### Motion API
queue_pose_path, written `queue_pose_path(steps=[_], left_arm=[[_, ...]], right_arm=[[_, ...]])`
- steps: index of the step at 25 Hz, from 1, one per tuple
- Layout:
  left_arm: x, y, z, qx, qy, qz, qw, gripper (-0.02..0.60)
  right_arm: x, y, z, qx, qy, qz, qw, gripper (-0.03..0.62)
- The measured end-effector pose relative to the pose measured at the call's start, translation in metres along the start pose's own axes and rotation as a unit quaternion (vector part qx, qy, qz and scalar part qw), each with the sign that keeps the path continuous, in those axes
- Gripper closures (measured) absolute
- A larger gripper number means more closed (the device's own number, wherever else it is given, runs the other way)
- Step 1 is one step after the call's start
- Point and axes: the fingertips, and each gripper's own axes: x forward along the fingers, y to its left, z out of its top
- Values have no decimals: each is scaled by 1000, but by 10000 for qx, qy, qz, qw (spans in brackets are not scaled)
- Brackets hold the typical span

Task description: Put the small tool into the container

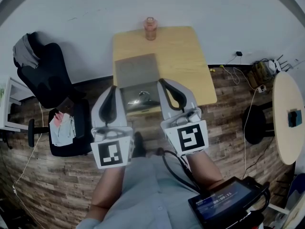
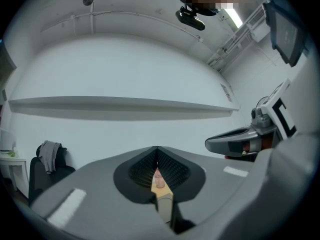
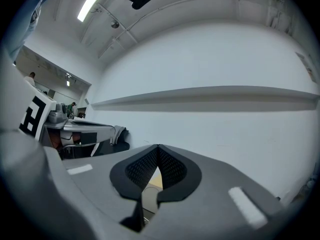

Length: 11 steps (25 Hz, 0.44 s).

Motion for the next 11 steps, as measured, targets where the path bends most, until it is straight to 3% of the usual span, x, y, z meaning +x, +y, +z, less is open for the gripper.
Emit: queue_pose_path(steps=[11], left_arm=[[3, 2, -5, 11, 41, 15, 10000, 577]], right_arm=[[5, 1, -6, -2, 15, 50, 10000, 594]])
